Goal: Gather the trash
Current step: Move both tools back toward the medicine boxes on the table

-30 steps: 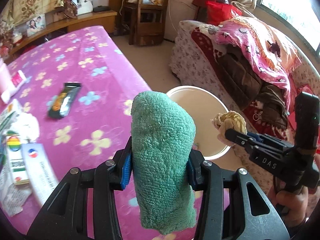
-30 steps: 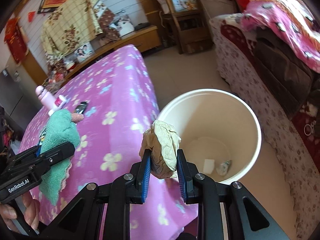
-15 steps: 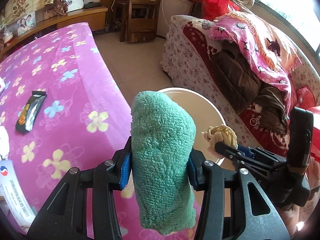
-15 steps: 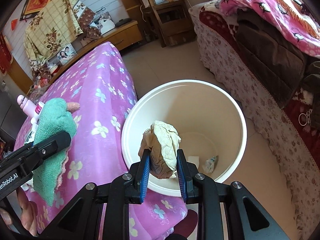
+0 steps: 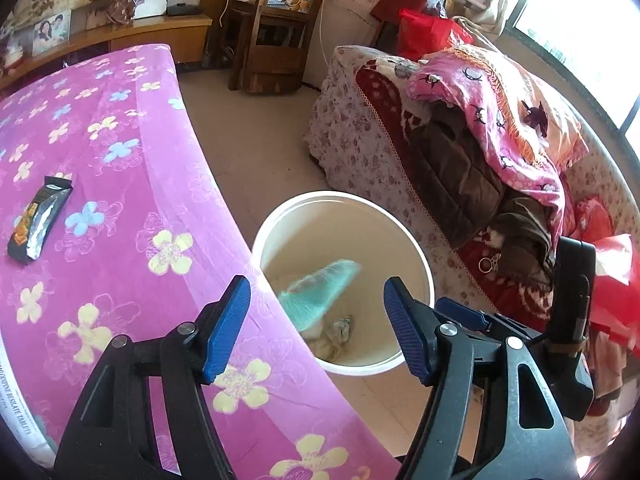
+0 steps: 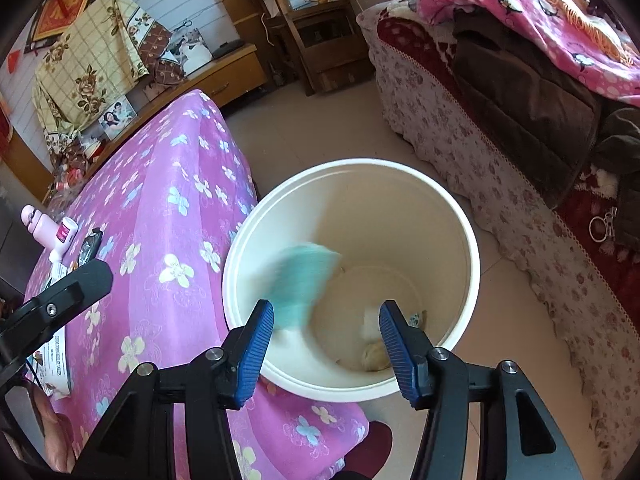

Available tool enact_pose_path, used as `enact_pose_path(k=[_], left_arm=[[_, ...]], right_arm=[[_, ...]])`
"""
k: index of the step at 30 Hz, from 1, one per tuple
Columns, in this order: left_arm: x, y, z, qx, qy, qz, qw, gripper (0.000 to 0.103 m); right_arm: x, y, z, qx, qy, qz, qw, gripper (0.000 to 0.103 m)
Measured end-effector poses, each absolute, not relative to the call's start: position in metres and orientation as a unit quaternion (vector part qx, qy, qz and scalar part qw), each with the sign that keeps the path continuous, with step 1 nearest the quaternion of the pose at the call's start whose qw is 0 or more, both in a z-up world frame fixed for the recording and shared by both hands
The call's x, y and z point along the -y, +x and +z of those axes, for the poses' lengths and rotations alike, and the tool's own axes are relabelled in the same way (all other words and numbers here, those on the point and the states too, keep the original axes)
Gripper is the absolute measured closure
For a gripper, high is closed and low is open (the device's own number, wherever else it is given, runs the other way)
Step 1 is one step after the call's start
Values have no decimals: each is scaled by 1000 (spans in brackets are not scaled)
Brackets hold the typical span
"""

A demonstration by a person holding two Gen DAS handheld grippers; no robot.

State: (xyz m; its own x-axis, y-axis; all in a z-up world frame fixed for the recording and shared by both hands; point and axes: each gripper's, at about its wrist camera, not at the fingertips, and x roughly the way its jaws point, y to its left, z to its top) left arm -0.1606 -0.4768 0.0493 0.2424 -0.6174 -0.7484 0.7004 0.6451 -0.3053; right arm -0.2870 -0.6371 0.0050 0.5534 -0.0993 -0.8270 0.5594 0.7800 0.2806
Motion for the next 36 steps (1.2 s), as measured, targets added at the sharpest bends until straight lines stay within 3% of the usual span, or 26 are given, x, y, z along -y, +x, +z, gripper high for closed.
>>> enact_pose_path(k=[21,27,36], left_arm=[[425,-174,60,-421,100,-358,828,35],[401,-174,66,-418,98,-339,837,35],[349,-166,69,-425,89,-301,849,35]], right_arm=[[597,-282,27,-428,251,-175,851,49],[575,-275,41,-418,242,-160,861,41],[531,-254,47,-425,223,-123,869,41]])
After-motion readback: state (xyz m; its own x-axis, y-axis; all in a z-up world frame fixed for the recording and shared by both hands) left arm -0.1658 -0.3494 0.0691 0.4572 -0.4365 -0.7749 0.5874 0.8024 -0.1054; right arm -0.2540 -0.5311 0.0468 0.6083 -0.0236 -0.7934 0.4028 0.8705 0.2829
